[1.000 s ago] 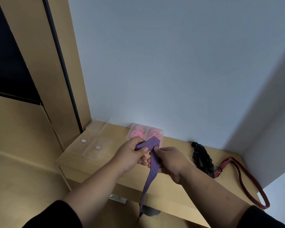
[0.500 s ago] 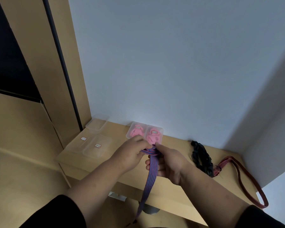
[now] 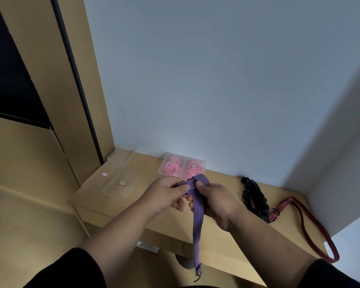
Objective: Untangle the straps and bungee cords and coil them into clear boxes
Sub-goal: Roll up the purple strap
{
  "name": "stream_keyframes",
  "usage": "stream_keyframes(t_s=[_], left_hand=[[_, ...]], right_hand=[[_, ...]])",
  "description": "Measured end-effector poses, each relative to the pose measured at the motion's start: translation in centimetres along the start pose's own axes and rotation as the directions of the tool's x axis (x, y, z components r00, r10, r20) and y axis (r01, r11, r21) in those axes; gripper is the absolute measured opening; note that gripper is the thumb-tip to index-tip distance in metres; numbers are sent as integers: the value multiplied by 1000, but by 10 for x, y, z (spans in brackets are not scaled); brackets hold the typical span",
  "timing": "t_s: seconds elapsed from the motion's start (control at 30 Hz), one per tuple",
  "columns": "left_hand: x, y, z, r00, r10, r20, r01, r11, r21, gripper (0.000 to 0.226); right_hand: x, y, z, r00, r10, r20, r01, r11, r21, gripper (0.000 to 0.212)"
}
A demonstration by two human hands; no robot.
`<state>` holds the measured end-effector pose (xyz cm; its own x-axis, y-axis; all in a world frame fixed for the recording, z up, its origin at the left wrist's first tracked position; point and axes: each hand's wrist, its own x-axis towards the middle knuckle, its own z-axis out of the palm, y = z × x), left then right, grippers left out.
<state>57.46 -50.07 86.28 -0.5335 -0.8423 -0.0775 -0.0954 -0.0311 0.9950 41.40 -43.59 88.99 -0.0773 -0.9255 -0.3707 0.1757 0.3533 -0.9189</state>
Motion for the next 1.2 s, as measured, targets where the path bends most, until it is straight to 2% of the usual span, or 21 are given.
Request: stream_keyframes(t_s=[0.1, 0.2, 0.3, 0.37, 0.43, 0.5, 0.57, 0.63, 0.73, 0.8, 0.87, 0.9, 0.97, 1.07, 1.2], left_hand=[[4, -4, 1, 994, 39, -99, -32, 997, 65, 18], [6, -9, 1, 973, 140, -185, -92, 965, 247, 23], [4, -9, -1, 939, 312, -144, -207, 849, 486, 8], [2, -9, -1, 896, 435, -94, -290, 731, 618, 16], [-1, -11, 0, 868, 493, -58, -339, 674, 656, 23], [-3, -14, 0, 862, 504, -54, -343, 658, 671, 28], [-3, -17, -2, 860, 508, -53, -337, 642, 689, 31], [-2, -20, -3, 859, 510, -50, -341, 640, 688, 32], [-1, -22, -6, 885, 464, -41, -328, 683, 652, 32], [-1, -24, -6, 930, 362, -63, -271, 790, 550, 41], [-3, -25, -6, 987, 147, -70, -122, 953, 279, 50], [-4, -26, -7, 999, 44, -27, -40, 991, 128, 47], [-6, -25, -10, 994, -82, 68, 88, 992, -92, 32], [-5, -22, -9, 992, -125, 26, 127, 965, -230, 11], [2, -17, -5, 999, -18, -52, 8, 983, -182, 14]], right_hand=[[1, 3, -1, 999, 50, 1, -50, 999, -6, 33], [2, 4, 0, 991, 135, -5, -135, 990, -49, 35], [4, 6, 0, 979, 206, 13, -205, 978, -19, 33], [4, 6, -1, 971, 235, 45, -237, 971, 29, 26], [4, 5, -2, 964, 250, 93, -256, 964, 66, 24], [4, 4, -2, 965, 237, 112, -247, 965, 88, 34], [7, 4, -1, 969, 225, 98, -236, 965, 112, 46], [9, 4, -1, 972, 224, 72, -230, 969, 89, 43], [10, 6, 0, 980, 185, 73, -192, 977, 94, 31], [10, 7, -1, 989, 130, 70, -137, 985, 105, 25], [11, 8, -1, 995, 93, 47, -96, 992, 84, 21], [11, 8, 0, 996, 83, 37, -85, 994, 65, 20], [11, 9, -1, 997, 66, 29, -67, 997, 28, 20], [10, 10, -2, 999, 36, 35, -36, 999, -5, 20], [10, 13, -2, 998, 51, -37, -53, 997, -56, 23]])
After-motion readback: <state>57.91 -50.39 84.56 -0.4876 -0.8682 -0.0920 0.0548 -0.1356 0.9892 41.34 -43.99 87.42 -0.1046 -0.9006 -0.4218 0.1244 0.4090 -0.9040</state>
